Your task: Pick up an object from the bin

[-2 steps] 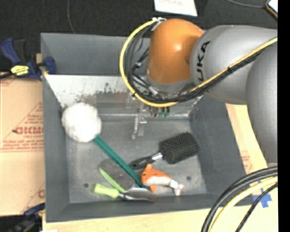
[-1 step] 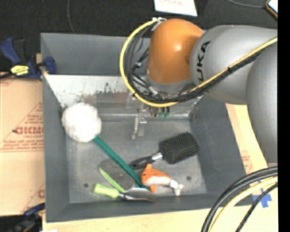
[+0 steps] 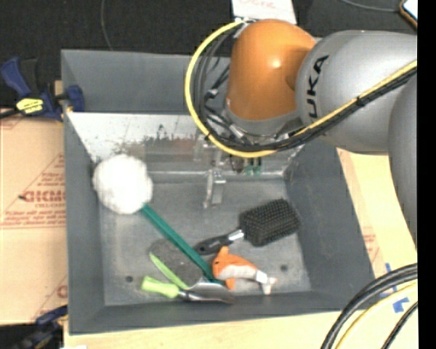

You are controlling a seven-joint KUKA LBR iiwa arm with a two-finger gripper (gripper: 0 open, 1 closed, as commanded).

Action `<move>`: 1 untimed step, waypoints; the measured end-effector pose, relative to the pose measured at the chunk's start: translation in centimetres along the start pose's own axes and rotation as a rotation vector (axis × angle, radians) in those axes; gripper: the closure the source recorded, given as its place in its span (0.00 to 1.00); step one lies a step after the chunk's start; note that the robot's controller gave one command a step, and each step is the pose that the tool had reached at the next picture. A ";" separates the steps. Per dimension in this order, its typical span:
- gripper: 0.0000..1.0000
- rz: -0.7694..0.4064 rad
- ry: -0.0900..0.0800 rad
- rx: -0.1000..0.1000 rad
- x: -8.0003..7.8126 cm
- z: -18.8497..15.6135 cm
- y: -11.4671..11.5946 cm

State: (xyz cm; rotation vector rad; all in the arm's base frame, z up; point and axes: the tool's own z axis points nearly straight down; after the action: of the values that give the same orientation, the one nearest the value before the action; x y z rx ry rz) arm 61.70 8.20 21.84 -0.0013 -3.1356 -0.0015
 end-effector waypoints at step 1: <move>0.00 -0.192 -0.002 -0.001 -2.3 1.6 5.1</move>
Offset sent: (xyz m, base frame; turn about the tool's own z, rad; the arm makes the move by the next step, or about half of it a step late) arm -0.0103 0.0223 -0.0540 -0.0158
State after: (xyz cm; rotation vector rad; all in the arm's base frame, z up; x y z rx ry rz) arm 64.00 13.31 20.23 0.3001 -3.1235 -0.0039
